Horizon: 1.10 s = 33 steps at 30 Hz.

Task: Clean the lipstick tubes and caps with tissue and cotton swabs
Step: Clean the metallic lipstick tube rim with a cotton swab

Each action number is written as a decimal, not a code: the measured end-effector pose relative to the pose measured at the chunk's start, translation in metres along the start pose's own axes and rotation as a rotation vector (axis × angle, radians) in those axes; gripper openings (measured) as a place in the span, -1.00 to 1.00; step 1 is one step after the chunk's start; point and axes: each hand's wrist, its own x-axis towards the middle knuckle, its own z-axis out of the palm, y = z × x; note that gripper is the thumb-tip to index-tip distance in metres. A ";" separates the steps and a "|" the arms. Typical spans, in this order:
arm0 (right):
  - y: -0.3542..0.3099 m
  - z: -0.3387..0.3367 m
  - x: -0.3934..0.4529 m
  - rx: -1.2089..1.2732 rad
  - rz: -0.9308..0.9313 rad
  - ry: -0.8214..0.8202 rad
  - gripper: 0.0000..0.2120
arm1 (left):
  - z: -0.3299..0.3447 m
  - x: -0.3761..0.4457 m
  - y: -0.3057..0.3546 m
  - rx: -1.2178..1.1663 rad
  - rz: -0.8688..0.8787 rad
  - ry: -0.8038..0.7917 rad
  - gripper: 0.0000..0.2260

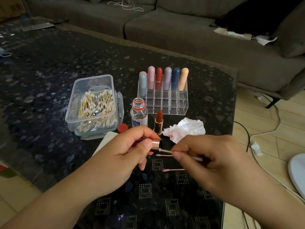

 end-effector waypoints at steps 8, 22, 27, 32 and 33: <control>0.001 0.001 0.001 0.024 0.039 -0.003 -0.88 | 0.001 -0.001 0.000 0.005 -0.018 0.009 -0.73; -0.003 0.002 0.002 0.046 0.003 0.006 -0.87 | 0.001 0.000 0.005 0.017 -0.019 0.030 -0.72; 0.000 -0.006 0.001 0.081 -0.002 -0.078 -0.89 | 0.003 -0.001 0.006 0.021 -0.038 0.024 -0.82; 0.003 -0.002 0.002 0.023 0.039 0.036 -0.88 | 0.001 0.000 0.007 0.012 -0.030 0.010 -0.79; 0.003 -0.001 0.002 0.012 0.060 0.026 -0.88 | 0.001 0.001 0.006 0.013 -0.027 0.013 -0.78</control>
